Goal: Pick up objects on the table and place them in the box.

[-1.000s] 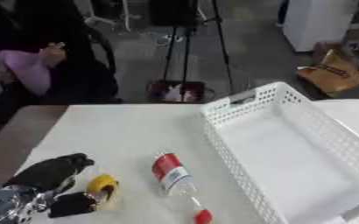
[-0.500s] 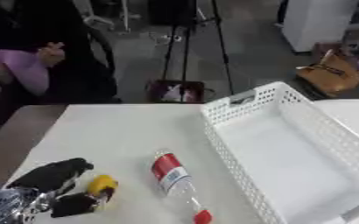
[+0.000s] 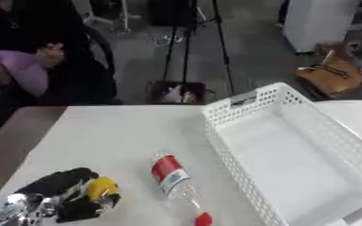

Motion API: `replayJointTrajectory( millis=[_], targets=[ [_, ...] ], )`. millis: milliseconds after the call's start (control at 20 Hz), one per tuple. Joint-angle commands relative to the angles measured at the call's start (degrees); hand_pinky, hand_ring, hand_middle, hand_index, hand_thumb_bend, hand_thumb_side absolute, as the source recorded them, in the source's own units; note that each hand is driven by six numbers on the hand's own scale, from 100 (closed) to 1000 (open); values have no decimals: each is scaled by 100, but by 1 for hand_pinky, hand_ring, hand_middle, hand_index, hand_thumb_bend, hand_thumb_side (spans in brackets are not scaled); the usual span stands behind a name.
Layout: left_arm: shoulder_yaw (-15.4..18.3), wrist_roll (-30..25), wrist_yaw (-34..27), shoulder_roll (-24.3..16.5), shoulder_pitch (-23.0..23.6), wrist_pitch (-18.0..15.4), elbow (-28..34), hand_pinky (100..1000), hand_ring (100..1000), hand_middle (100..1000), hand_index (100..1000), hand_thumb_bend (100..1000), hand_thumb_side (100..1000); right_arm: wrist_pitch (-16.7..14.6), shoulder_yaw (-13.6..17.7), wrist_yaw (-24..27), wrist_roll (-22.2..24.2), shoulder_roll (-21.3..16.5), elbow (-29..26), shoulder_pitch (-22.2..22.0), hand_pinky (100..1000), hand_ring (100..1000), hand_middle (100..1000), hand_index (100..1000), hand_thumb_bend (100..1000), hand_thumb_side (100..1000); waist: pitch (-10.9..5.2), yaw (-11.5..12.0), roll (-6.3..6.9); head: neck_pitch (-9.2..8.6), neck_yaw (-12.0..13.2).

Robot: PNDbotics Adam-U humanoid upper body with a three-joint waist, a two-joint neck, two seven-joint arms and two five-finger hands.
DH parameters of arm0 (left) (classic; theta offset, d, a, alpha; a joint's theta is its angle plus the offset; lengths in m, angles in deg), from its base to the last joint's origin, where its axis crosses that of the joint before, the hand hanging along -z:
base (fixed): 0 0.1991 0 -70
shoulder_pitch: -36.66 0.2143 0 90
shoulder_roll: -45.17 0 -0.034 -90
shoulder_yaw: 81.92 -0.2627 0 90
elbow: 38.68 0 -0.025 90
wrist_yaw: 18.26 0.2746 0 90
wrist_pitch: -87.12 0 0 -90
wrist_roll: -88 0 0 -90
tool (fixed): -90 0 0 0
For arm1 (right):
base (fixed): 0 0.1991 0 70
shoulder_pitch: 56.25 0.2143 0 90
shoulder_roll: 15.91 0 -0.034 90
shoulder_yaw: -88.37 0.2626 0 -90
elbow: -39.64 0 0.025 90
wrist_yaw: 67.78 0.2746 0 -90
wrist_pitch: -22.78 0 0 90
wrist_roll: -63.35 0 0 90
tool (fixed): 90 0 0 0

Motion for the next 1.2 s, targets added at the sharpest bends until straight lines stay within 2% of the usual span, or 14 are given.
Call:
replayJointTrajectory(
  millis=[50, 750, 800, 950, 1050, 1100, 1200],
  targets=[
    [-2, -1093, -3, -75, -95, 1175, -75, 957, 1000, 987, 1000, 415, 1000, -345, 17, 28, -323, -92, -109, 25, 655, 473, 614, 662, 100, 565, -95, -11, -9, -81, 24],
    [13, -981, 90, -16, -118, 1175, -270, 948, 1000, 980, 1000, 365, 1000, -354, 3, 39, -323, -100, -109, 24, 654, 472, 613, 662, 100, 567, -104, -9, -41, -127, 25],
    [12, -982, 86, -16, -113, 1175, -274, 932, 1000, 971, 1000, 312, 1000, -355, 3, 42, -323, -101, -109, 23, 654, 473, 613, 662, 100, 567, -106, -10, -43, -128, 23],
    [36, -975, 77, -27, -78, 1175, -226, 927, 1000, 964, 1000, 287, 1000, -356, 6, 44, -323, -105, -109, 17, 654, 473, 613, 662, 100, 567, -114, -10, -49, -124, 21],
    [60, -976, 62, -41, -48, 1175, -149, 927, 1000, 962, 991, 287, 1000, -353, 10, 44, -323, -104, -109, 14, 654, 473, 613, 662, 100, 566, -116, -5, -51, -121, 21],
    [66, -981, 51, -50, -35, 1175, -104, 922, 991, 949, 937, 285, 1000, -351, 10, 45, -323, -105, -109, 15, 654, 472, 613, 662, 100, 565, -118, 1, -50, -120, 21],
    [70, -1008, 25, -80, -5, 1175, 6, 920, 988, 945, 913, 281, 1000, -348, 8, 45, -323, -109, -109, 20, 654, 472, 613, 662, 100, 566, -121, 12, -50, -120, 17]
  ],
)
